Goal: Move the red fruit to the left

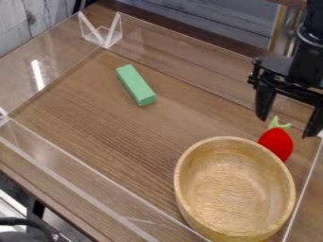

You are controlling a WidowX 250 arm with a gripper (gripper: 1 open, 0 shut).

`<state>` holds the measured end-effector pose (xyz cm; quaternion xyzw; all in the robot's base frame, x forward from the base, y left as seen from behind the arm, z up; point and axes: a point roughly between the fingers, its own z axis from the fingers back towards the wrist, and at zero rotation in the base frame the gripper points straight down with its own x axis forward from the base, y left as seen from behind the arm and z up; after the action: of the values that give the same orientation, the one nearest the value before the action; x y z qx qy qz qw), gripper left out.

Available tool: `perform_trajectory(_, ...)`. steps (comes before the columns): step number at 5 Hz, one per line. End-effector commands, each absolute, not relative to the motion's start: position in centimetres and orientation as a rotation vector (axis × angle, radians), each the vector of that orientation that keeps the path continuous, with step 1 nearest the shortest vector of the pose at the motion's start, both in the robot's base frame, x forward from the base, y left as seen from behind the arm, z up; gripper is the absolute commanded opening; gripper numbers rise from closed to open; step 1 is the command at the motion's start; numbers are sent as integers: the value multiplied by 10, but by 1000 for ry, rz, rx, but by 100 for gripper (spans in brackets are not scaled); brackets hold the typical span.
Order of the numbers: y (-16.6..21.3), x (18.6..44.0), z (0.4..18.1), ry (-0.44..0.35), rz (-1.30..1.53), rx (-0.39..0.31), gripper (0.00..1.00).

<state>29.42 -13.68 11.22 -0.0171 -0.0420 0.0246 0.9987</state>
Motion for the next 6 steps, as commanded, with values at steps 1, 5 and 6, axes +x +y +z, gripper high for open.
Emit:
perform_trajectory(1,-132,294,138,-154,12,-68,100)
perform_trajectory(5,-135,296,140,-179,-46,-79,100)
perform_trajectory(6,-129,297,140,-182,-38,-73,100)
